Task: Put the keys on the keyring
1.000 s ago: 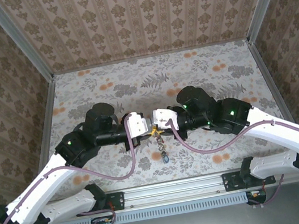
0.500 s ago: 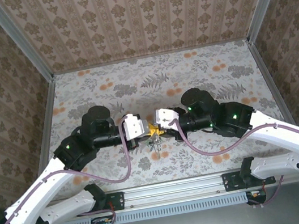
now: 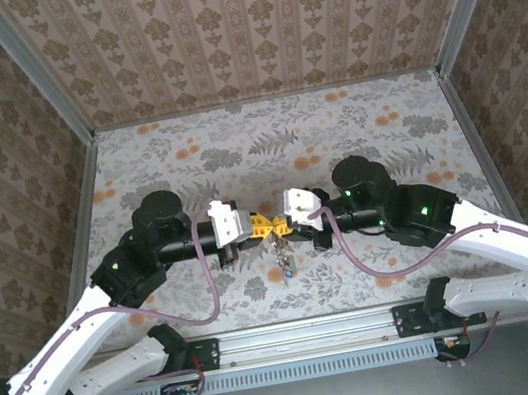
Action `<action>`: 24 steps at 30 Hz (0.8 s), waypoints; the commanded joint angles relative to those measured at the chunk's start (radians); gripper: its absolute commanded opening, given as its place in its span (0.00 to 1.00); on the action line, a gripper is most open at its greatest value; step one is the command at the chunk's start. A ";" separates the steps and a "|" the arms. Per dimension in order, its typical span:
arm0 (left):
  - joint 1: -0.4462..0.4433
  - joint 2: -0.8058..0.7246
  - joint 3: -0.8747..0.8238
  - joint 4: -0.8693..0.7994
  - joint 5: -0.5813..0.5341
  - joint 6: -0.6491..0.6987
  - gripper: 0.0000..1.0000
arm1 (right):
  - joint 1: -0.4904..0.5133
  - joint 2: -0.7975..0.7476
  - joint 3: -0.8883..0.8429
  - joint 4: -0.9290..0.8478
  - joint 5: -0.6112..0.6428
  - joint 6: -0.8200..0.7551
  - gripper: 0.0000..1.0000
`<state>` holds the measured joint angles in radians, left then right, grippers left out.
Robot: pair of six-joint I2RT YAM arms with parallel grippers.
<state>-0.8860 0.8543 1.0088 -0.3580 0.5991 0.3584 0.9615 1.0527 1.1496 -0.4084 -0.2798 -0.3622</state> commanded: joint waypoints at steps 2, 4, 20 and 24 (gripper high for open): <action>-0.003 -0.022 -0.010 0.102 0.079 -0.041 0.00 | -0.008 -0.003 -0.011 0.059 -0.019 0.006 0.00; -0.003 -0.019 -0.005 0.065 0.050 -0.033 0.00 | -0.009 -0.008 -0.008 0.058 0.010 0.002 0.00; -0.085 0.072 0.052 -0.161 -0.318 0.108 0.13 | -0.001 0.044 0.072 -0.033 0.139 -0.076 0.00; -0.085 0.085 0.062 -0.165 -0.272 0.107 0.00 | 0.000 0.033 0.060 -0.003 0.121 -0.078 0.00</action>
<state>-0.9619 0.9279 1.0405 -0.4896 0.3058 0.4503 0.9581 1.1126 1.1660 -0.4831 -0.1493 -0.4255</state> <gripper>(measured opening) 0.046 0.062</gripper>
